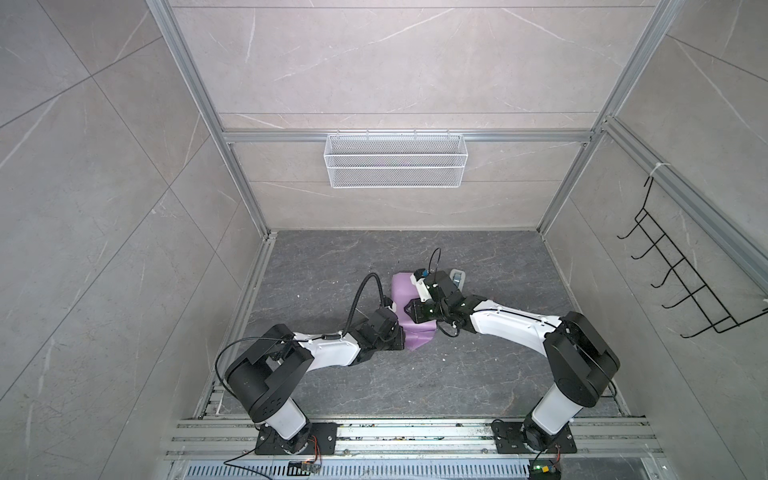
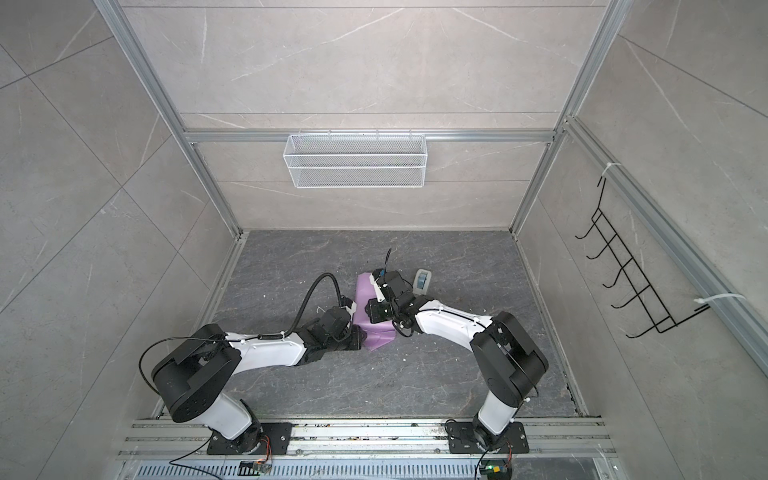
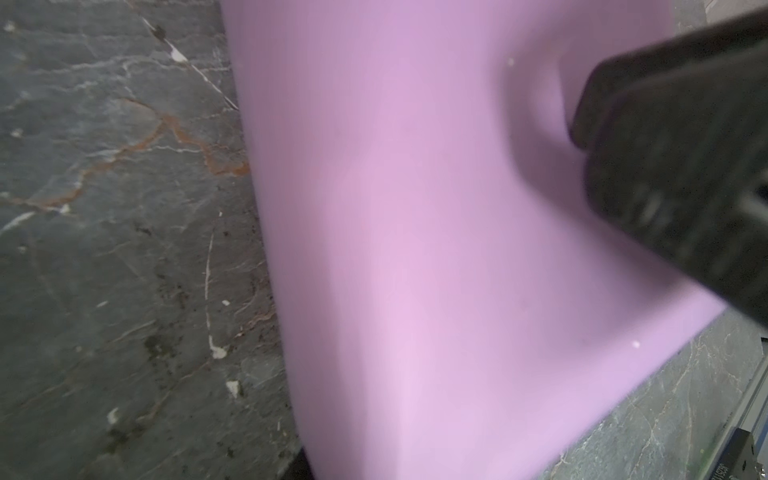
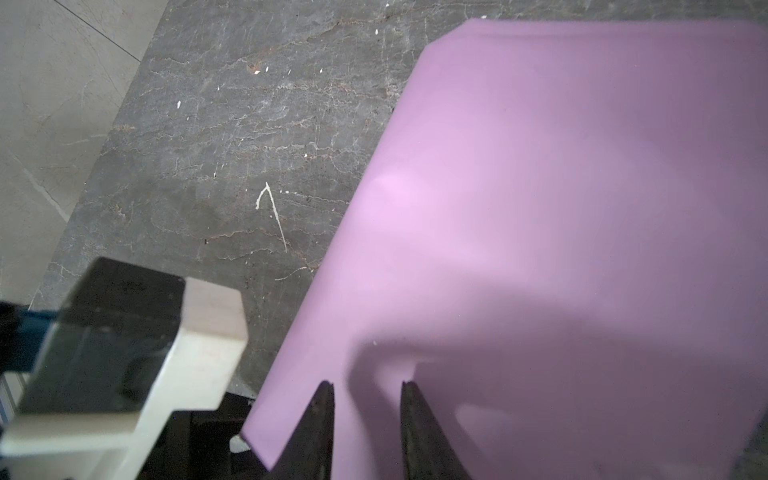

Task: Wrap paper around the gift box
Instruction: 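Press the left gripper on the box's near end while the right holds the far end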

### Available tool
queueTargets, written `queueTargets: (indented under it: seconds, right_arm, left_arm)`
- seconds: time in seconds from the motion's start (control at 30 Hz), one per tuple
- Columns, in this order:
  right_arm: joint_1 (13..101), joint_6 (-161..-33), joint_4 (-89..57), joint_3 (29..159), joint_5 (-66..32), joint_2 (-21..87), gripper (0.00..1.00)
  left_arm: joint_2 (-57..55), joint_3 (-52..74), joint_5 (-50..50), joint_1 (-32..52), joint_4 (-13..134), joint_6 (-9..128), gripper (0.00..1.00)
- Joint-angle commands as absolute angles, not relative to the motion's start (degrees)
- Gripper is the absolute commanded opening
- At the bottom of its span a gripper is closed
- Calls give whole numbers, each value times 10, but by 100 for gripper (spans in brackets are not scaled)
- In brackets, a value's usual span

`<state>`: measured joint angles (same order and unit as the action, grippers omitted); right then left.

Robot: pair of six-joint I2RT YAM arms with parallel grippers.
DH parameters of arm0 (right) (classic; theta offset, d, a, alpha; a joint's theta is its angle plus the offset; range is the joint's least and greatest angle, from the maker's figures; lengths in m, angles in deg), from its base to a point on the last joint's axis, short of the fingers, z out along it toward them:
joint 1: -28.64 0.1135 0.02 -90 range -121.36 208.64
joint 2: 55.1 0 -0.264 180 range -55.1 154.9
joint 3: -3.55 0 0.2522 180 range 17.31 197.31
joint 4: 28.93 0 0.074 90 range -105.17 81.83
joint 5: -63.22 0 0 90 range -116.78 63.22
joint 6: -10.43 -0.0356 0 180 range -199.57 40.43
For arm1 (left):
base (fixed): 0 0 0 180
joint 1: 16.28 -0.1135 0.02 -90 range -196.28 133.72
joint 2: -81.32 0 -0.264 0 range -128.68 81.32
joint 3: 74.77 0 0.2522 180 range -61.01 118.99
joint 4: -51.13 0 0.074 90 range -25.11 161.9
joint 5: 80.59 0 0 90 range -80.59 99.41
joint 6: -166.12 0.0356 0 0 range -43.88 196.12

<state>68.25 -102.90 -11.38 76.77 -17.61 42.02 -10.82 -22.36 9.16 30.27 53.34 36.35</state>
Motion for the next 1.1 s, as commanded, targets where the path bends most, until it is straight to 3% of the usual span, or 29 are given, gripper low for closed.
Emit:
queueTargets:
  seconds: [0.0,1.07]
  right_arm:
    - [684,-1036,-64,747,-175,425,30]
    - [684,-1036,-62,747,-179,423,30]
  left_arm:
    - [-123,-207,115,295,525,384,20]
    - [-116,-232,119,356,520,357,14]
